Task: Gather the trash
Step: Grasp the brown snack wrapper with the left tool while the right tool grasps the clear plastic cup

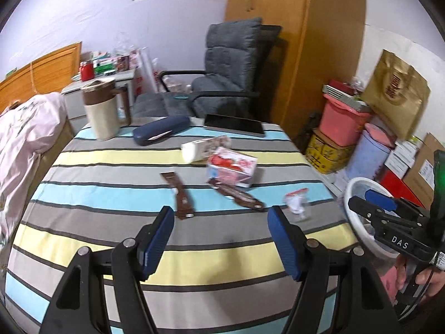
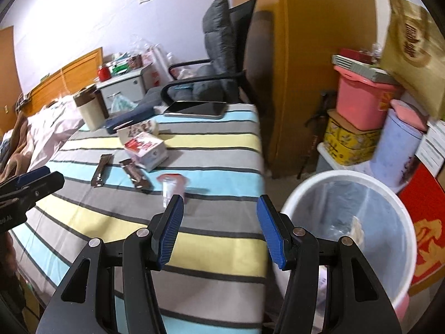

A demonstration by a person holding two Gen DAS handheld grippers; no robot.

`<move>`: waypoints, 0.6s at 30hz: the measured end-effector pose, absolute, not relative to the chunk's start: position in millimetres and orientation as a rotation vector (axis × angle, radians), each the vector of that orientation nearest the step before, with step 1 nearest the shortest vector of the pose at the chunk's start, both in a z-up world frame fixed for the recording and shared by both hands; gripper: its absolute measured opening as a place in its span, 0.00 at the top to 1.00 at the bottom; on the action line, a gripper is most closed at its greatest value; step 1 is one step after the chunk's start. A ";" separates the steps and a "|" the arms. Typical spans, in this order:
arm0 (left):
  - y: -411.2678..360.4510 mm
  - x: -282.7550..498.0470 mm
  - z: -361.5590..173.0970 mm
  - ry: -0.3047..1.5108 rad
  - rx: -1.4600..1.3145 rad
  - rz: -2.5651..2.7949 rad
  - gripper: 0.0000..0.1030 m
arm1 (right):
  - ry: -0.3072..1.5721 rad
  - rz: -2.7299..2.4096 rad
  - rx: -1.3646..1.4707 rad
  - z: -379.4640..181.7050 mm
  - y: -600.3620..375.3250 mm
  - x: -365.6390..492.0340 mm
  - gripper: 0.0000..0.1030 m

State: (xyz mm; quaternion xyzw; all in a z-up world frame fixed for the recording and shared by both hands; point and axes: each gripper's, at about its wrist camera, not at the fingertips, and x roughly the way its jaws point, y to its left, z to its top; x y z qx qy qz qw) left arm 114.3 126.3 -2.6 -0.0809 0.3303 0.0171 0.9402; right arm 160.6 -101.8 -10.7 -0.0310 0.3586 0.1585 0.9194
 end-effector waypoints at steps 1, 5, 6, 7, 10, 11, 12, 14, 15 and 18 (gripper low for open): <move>131.5 114.9 -4.2 0.676 -0.170 0.044 0.30 | 0.745 0.335 -0.066 -12.3 -97.8 162.8 0.45; 150.8 116.8 -11.4 0.688 -0.187 0.072 0.30 | 0.776 0.355 -0.083 -19.0 -84.6 169.6 0.45; 155.7 118.0 -13.8 0.692 -0.192 0.077 0.30 | 0.782 0.362 -0.090 -20.8 -80.9 171.6 0.45; 160.1 120.0 -16.0 0.697 -0.199 0.085 0.30 | 0.790 0.367 -0.097 -22.3 -77.3 173.9 0.45; 169.5 128.8 -22.8 0.720 -0.214 0.100 0.30 | 0.814 0.377 -0.102 -26.8 -69.6 182.0 0.45; 171.5 132.3 -24.8 0.729 -0.219 0.097 0.30 | 0.822 0.379 -0.102 -28.0 -67.4 184.4 0.45; 173.1 135.7 -27.2 0.736 -0.223 0.092 0.30 | 0.827 0.385 -0.100 -29.3 -65.6 186.7 0.45; 174.6 142.2 -30.7 0.749 -0.221 0.096 0.30 | 0.834 0.387 -0.100 -30.9 -63.0 189.4 0.45; 174.0 145.5 -31.8 0.750 -0.217 0.093 0.30 | 0.836 0.391 -0.099 -31.6 -62.0 191.0 0.45; 171.9 156.2 -35.7 0.760 -0.208 0.085 0.31 | 0.854 0.389 -0.085 -34.8 -60.9 197.9 0.45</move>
